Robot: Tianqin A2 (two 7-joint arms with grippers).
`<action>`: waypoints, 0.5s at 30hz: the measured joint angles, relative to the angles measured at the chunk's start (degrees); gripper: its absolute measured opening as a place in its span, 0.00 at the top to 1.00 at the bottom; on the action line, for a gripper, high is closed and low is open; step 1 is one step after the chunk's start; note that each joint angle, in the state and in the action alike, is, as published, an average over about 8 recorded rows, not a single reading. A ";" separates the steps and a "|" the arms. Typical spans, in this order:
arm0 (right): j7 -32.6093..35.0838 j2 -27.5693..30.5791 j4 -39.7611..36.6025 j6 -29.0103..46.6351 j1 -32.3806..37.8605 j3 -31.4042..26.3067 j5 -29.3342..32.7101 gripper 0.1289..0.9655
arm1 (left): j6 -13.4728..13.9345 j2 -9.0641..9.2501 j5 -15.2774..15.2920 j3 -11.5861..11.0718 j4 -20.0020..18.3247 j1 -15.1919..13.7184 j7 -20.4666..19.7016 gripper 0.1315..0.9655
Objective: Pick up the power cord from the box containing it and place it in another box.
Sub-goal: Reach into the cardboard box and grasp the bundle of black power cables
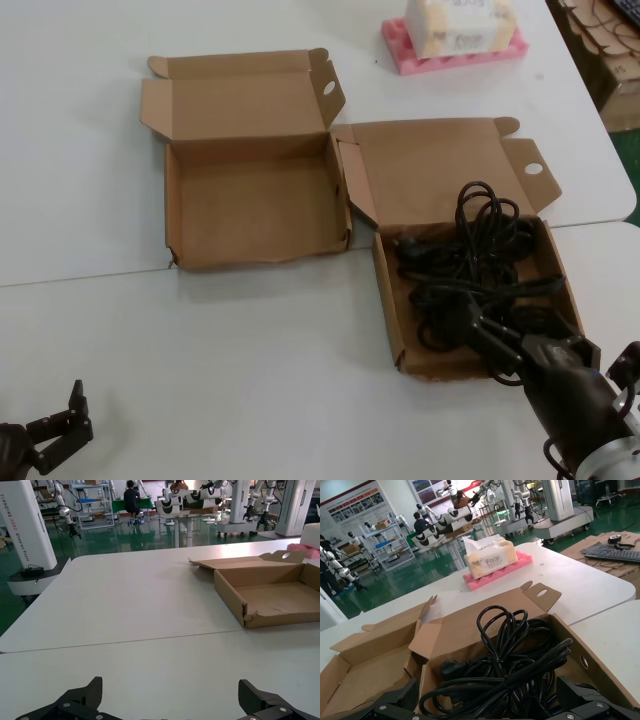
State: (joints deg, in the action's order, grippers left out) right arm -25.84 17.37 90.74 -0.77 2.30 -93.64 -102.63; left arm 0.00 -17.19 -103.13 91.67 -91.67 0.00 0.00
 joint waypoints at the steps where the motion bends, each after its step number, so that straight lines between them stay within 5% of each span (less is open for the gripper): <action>1: 0.00 0.00 0.00 0.00 0.00 0.00 0.00 0.00 | 0.00 0.00 0.00 0.00 0.00 0.00 0.00 0.00; 15: 0.00 0.56 0.02 -0.40 0.54 -0.23 -0.52 0.00 | 0.00 0.00 0.00 0.00 0.00 0.00 0.00 0.00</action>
State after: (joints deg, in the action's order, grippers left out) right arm -25.84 17.93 90.76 -1.17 2.84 -93.86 -103.15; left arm 0.00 -17.19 -103.13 91.67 -91.67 0.00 0.00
